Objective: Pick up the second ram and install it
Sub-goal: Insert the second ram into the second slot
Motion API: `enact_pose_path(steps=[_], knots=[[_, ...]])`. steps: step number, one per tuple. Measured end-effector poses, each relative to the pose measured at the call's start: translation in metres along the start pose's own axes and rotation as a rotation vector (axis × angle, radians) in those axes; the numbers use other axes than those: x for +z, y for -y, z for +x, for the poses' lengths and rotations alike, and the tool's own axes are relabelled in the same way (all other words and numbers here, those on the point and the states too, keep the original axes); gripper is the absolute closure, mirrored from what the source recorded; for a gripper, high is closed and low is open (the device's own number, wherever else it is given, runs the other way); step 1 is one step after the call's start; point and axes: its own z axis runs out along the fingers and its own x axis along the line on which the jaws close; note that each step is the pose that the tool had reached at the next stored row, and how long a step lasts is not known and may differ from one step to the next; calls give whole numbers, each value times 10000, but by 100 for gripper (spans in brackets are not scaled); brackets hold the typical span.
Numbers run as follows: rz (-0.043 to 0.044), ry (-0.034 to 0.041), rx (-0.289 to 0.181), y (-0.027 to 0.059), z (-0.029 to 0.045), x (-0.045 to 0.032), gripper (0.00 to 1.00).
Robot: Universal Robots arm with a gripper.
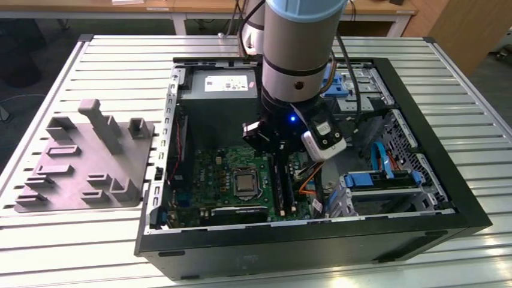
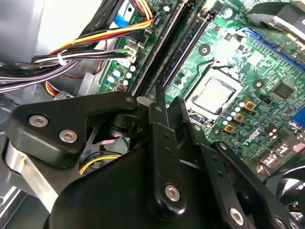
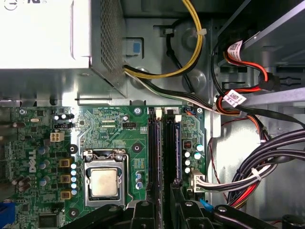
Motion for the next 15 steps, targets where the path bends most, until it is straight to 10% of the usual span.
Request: enact_pose_path(steps=[15], knots=[[4, 0, 0, -1, -3, -93, 74]])
